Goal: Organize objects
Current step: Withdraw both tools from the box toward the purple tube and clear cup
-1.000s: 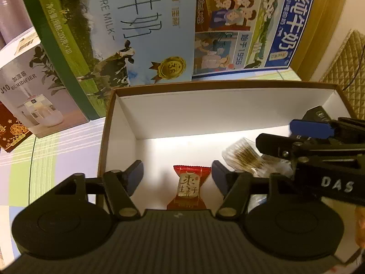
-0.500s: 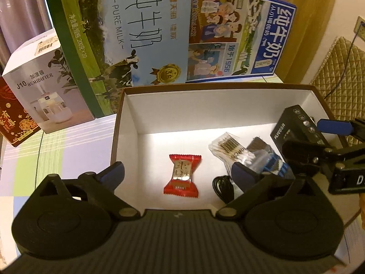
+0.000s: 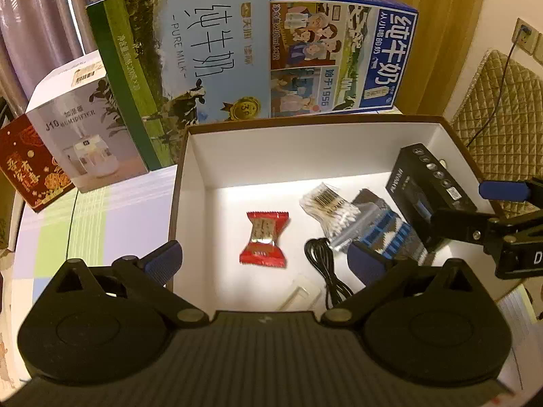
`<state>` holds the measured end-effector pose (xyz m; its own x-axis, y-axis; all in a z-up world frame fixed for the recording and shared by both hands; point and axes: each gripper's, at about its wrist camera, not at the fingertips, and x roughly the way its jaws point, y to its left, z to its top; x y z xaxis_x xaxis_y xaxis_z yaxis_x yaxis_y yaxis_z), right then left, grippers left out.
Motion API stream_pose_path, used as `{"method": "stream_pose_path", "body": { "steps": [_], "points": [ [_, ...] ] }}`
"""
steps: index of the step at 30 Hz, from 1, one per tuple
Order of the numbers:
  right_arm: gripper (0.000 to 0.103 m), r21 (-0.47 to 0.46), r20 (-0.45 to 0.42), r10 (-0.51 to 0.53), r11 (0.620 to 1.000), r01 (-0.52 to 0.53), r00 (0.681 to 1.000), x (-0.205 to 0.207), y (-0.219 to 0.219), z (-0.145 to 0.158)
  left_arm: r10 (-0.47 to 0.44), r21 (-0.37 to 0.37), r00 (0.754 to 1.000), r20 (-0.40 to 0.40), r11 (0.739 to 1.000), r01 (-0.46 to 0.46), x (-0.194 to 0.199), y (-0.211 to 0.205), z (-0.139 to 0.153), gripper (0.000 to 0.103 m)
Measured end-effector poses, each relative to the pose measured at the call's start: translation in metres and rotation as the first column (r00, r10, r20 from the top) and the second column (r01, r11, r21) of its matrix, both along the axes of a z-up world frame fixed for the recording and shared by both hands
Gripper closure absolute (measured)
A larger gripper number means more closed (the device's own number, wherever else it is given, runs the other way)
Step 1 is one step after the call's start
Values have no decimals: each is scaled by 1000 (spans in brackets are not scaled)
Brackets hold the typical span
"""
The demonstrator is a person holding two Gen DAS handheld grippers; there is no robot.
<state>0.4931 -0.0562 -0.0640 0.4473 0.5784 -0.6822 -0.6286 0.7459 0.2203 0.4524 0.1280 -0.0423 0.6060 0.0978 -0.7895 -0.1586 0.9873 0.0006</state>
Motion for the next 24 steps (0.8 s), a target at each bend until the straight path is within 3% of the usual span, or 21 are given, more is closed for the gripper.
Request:
{"method": "stream_pose_path", "body": {
  "steps": [24],
  "points": [
    [2,-9,-31,4,1000,-4,1000,-75,-50,13,130,-110,991,8,986,-129,-102,-12,21,1]
  ]
}}
